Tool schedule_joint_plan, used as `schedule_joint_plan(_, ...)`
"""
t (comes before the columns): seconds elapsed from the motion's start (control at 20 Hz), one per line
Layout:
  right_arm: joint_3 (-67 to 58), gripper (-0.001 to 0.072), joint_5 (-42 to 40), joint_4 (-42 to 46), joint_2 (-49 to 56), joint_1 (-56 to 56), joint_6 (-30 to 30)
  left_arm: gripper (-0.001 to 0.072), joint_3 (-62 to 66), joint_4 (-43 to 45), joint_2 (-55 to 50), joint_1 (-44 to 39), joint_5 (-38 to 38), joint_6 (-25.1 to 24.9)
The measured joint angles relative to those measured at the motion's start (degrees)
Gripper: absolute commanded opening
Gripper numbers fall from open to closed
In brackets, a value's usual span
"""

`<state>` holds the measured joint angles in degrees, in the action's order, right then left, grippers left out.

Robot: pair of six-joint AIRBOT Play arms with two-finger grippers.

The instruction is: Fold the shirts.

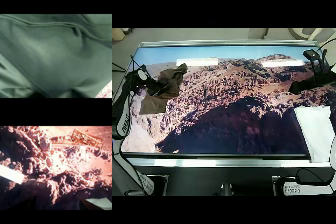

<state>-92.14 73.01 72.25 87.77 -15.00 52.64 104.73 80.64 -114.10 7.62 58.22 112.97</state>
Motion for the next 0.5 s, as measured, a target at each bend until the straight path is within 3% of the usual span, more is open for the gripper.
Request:
schedule_joint_plan(0.15,0.02,0.056,0.02,-1.46,-1.99,0.0,-1.57,0.0032,0.35,-1.18,2.78,-0.26,-0.46,-3.37)
schedule_joint_plan(0.35,0.02,0.056,-3.1,-2.25,-9.25,0.0,-2.97,0.0033,0.52,-2.16,16.65,-5.2,0.46,-16.92)
schedule_joint_plan(0.5,0.0,0.056,-4.52,-2.51,-17.25,0.0,-2.69,0.0032,0.48,-2.64,30.21,-12.94,3.87,-24.06)
